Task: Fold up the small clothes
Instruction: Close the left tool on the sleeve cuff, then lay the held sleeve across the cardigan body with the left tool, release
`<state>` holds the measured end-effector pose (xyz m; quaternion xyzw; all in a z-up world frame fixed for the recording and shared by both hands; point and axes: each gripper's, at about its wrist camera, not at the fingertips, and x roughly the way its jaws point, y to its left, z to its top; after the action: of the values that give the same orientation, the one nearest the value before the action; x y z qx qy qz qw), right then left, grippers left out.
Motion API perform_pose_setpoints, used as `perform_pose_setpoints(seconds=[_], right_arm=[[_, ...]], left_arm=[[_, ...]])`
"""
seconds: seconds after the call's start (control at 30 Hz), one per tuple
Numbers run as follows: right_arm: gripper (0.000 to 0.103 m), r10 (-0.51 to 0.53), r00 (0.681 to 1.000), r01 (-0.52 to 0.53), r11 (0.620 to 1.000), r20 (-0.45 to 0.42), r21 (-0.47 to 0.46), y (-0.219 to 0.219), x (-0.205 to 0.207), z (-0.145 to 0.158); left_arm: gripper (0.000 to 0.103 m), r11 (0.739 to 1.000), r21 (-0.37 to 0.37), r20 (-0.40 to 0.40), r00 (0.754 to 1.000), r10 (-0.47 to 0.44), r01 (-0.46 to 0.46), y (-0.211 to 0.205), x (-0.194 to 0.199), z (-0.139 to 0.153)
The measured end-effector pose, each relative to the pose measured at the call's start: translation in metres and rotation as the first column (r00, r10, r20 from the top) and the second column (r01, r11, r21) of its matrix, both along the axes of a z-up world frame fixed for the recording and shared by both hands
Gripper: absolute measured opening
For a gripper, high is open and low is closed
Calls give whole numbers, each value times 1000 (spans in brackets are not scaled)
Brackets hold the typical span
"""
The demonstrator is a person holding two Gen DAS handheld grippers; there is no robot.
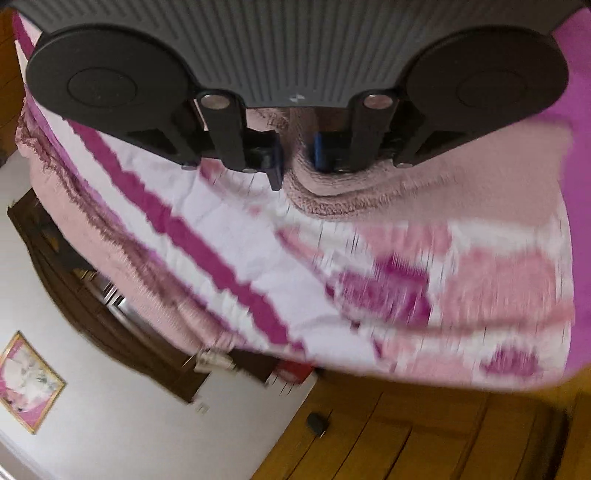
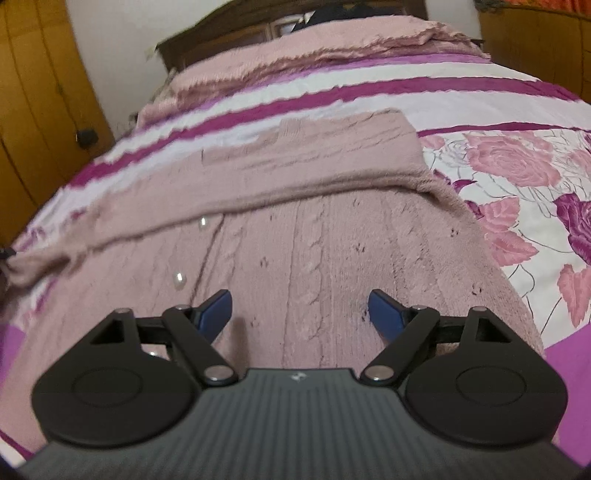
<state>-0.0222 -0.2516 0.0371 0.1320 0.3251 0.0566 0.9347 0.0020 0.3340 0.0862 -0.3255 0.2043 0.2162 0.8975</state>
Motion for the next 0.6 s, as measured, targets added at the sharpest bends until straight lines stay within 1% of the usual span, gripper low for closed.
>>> perform_pose_setpoints(seconds=[0.07, 0.13, 0.27, 0.43, 0.6], right_arm=[[82, -20, 999, 19, 1000, 28, 13, -4, -2, 5], [82, -27, 999, 26, 1000, 44, 15, -6, -3, 10], [82, -25, 999, 24, 1000, 48, 20, -9, -4, 13], [82, -36, 998, 35, 999, 42, 17, -11, -7, 12], [82, -31, 998, 32, 999, 62, -20, -14, -14, 15]], left_arm=[[17, 1000, 27, 39, 999, 5, -6, 3, -3, 19], [17, 999, 34, 73, 997, -10, 7, 4, -3, 35], [17, 995, 81, 94, 993, -69, 62, -11, 4, 64], [17, 977, 146, 106, 979, -174, 158, -57, 17, 93], [17, 943, 201, 124, 949, -292, 264, -113, 31, 117]])
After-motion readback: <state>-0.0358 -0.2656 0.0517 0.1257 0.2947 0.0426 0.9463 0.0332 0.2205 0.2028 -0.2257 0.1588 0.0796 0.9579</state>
